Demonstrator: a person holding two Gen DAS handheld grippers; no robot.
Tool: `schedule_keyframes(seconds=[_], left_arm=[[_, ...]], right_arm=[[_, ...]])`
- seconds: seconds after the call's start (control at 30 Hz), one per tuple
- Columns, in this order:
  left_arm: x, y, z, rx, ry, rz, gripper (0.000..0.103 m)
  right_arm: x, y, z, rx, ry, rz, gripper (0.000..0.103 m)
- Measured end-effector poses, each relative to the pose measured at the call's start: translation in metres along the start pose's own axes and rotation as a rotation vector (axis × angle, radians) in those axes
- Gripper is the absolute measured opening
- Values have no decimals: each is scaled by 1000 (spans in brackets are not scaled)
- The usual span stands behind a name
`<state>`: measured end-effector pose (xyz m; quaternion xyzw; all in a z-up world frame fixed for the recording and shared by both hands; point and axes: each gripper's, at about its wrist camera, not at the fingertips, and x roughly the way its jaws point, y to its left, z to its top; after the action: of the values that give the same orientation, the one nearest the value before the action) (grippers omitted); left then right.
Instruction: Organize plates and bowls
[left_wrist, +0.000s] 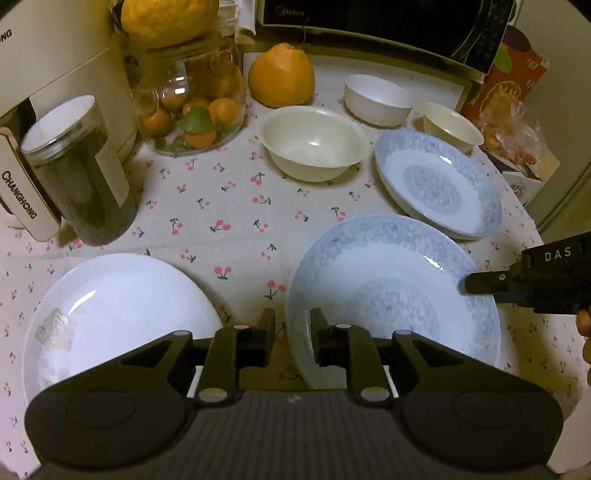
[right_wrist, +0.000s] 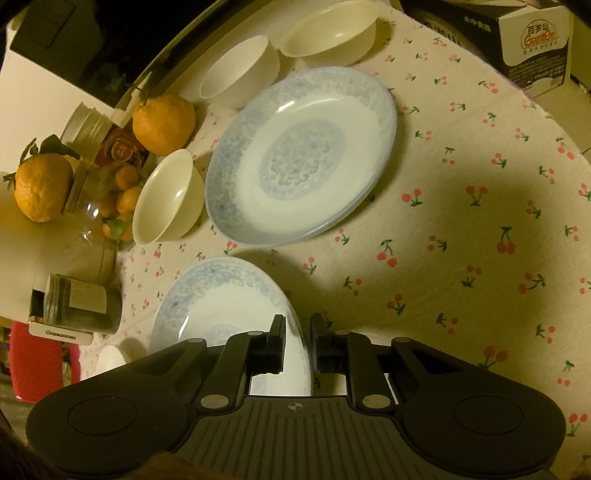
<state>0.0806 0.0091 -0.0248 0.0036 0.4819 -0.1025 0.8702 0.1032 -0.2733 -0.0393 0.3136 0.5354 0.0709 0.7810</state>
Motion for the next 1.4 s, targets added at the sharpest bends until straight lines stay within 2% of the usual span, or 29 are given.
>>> schedule_keyframes(seconds=[0.07,0.13,0.27,0.33,0.43,0.5,0.53,0.57,0.73,0.83,0.97,1.07,1.13,1.4], left_arm=[[0,0,0,-5,0,-4,21],[-1,-2,0,-5,1,-3,21],[-3,-5,0,-9,-6,-10,23],[-4,-7,0,-4,-12,-9,27],[-5,-11,0,4,-11,-8,39],[-6,-13,2,9,-15,-10,52],[-8,-15,4,12,-20,-12,65],[-9,-16,6,16,-29,-15,77],[-14,-21,19,11,-57,-26,99],[-10,-24,29,-17,-47,-30,103],[1,-33,45,-30,-20,-51,103],[8,-41,54,-32,-27,-52,103],[13,-47,60,-29,-32,-65,103],[41,-66,71,-37,-51,-106,103]], right_arm=[[-3,-1,0,-6,-11,-13,20],[-7,-2,0,-9,-20,-20,26],[-14,-4,1,-12,-41,-28,29],[-18,-4,1,-19,-55,-27,39],[-25,-1,0,-37,-79,-33,58],[-30,0,-1,-51,-92,-26,67],[-32,1,0,-61,-102,-21,71],[-35,2,0,-69,-114,-17,73],[-45,-5,6,-36,-167,-10,84],[-48,-11,12,-5,-197,-31,90],[-48,-14,25,9,-212,-60,91],[-49,-20,42,22,-232,-50,92],[-48,-25,51,34,-244,-43,97],[-30,-46,73,63,-259,8,97]])
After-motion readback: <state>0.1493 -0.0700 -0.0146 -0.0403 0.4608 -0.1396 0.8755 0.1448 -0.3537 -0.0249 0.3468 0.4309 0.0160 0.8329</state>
